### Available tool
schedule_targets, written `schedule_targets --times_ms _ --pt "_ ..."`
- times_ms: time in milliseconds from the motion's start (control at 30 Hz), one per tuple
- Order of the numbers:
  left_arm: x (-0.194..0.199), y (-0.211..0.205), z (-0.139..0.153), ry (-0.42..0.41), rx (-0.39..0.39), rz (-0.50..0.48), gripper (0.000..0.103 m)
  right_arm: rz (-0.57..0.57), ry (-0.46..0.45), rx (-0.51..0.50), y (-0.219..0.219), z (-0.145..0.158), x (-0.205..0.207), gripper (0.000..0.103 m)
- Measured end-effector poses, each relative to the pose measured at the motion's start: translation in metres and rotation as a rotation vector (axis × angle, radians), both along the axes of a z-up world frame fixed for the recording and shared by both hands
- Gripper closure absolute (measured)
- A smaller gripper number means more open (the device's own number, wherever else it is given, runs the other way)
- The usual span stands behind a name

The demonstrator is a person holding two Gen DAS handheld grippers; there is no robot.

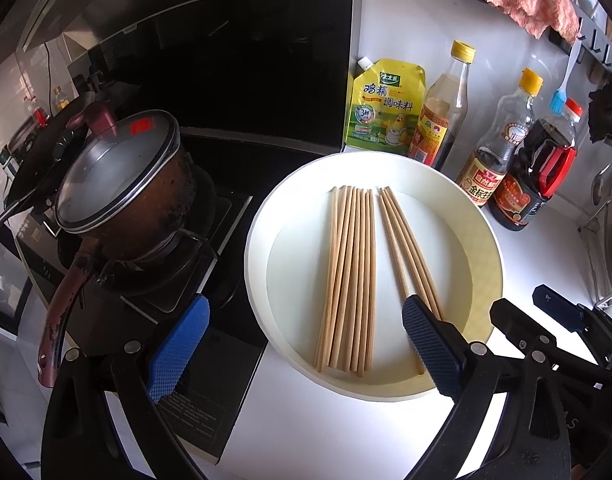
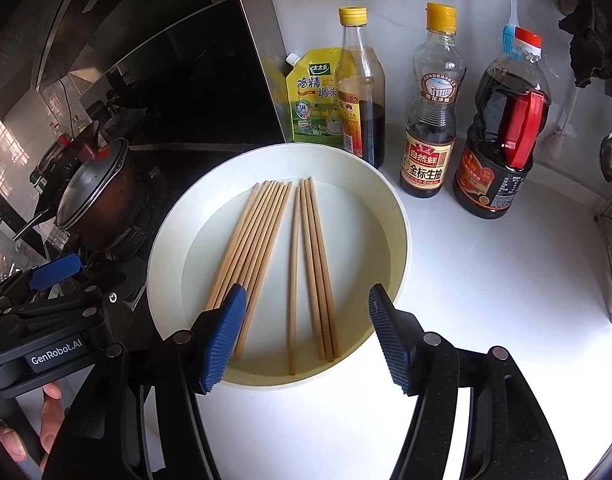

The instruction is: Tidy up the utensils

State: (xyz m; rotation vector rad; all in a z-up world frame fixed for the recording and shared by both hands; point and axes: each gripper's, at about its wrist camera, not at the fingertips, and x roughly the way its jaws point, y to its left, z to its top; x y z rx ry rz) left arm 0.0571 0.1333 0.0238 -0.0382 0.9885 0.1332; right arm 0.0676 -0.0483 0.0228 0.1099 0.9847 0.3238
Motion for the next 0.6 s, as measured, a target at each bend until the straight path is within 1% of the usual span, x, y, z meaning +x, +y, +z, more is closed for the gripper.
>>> schedule_targets --times_ms 300,467,600 --pt "-0.0035 -0.005 -0.0002 0.002 0.028 -0.009 0.007 -0.002 -0.004 -0.003 -0.0019 0.0015 -0.0039 0.042" --pt "-0.005 -0.0074 0.0003 0.001 0.068 -0.003 0.007 -0.001 -0.003 -0.005 -0.0013 0.0011 -0.0057 0.042" --pt "-0.0051 -0.0055 -0.001 0.012 0.063 0.0 0.007 0.0 -0.001 -0.007 -0.0008 0.0007 -0.0077 0.042"
